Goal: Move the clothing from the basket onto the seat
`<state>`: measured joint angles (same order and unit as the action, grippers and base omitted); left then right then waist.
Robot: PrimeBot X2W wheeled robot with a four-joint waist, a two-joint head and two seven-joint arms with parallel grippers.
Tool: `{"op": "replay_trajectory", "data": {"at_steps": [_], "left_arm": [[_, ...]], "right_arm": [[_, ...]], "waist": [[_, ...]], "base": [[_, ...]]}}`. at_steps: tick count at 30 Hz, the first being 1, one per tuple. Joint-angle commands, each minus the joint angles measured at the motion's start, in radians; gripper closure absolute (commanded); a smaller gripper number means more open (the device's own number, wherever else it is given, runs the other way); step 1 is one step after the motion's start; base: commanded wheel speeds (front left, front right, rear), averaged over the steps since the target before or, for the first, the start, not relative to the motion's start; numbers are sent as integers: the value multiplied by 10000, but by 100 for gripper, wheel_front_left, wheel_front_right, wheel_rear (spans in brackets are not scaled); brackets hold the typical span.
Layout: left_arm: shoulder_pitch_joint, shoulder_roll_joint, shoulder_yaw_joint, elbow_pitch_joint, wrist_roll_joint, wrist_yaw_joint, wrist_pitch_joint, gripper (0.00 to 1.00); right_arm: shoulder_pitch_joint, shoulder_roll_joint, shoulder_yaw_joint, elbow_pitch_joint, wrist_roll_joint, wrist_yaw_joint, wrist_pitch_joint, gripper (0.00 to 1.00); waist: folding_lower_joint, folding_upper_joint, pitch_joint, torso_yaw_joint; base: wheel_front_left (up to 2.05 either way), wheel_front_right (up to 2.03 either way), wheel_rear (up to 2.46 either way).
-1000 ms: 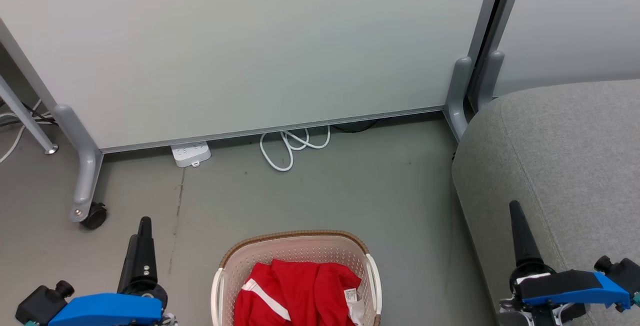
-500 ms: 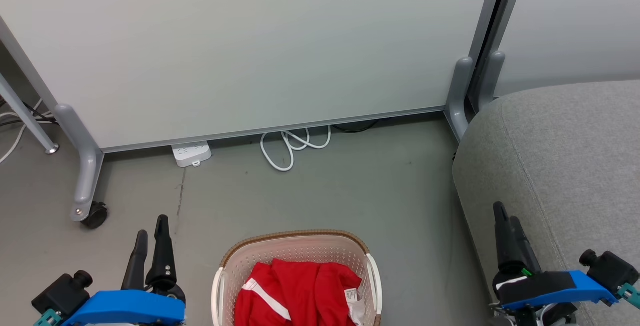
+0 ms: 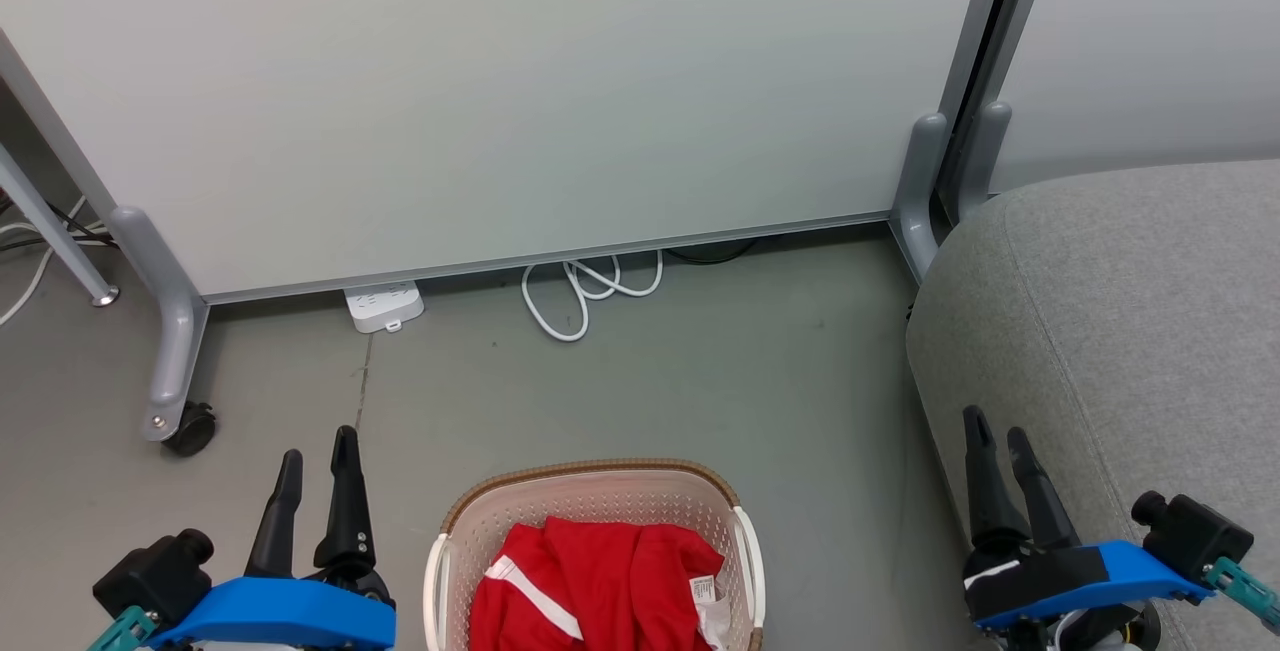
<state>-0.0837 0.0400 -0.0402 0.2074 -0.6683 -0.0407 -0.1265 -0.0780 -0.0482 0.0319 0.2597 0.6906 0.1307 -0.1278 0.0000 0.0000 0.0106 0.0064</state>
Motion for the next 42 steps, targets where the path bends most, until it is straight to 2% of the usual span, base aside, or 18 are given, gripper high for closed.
{"op": "replay_trajectory", "data": {"at_steps": [1, 24, 42], "left_arm": [[-254, 86, -56, -71, 314, 53, -122, 0], [-259, 105, -460, 153, 2569, 114, -690, 0], [-266, 120, -774, 380, 3943, 169, -1069, 0]], "right_arm": [[-253, -25, 52, -56, -331, 0, -96, 0], [-215, -28, 206, 119, -2629, 0, -675, 0], [-245, -30, 321, 331, -4077, 0, -1040, 0]], "waist": [[0, 0, -1, -1], [0, 0, -22, -10], [0, 0, -28, 10]], "base": [[0, 0, 0], [0, 0, 0], [0, 0, 0]]}}
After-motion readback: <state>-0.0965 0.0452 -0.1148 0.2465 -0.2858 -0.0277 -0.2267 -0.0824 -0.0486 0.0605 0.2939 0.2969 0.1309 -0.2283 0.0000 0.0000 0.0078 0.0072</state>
